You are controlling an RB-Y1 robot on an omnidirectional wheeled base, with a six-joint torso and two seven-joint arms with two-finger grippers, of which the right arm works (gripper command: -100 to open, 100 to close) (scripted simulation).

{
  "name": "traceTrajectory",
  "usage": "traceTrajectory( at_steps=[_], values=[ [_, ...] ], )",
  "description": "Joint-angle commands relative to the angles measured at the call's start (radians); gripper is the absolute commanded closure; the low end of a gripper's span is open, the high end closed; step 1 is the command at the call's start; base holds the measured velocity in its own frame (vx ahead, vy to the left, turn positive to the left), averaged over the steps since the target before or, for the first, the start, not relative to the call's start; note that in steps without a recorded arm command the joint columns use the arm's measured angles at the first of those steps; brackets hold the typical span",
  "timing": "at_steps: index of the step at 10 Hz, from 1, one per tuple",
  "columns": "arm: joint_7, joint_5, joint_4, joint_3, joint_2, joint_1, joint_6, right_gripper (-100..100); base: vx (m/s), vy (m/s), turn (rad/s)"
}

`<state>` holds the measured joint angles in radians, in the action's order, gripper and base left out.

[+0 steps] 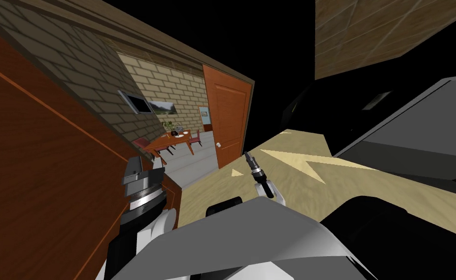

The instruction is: Pull the door open

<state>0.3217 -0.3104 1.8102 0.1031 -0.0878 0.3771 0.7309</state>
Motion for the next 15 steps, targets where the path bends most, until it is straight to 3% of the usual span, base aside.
traceTrajectory(
  at_steps=[1,15],
  values=[
    [0.041,-0.020,-0.040,0.006,0.003,-0.009,0.008,-100,0.107,0.047,0.063],
    [0.345,-0.179,-0.370,0.076,0.022,-0.088,0.068,-100,0.109,0.040,0.056]
  ],
)
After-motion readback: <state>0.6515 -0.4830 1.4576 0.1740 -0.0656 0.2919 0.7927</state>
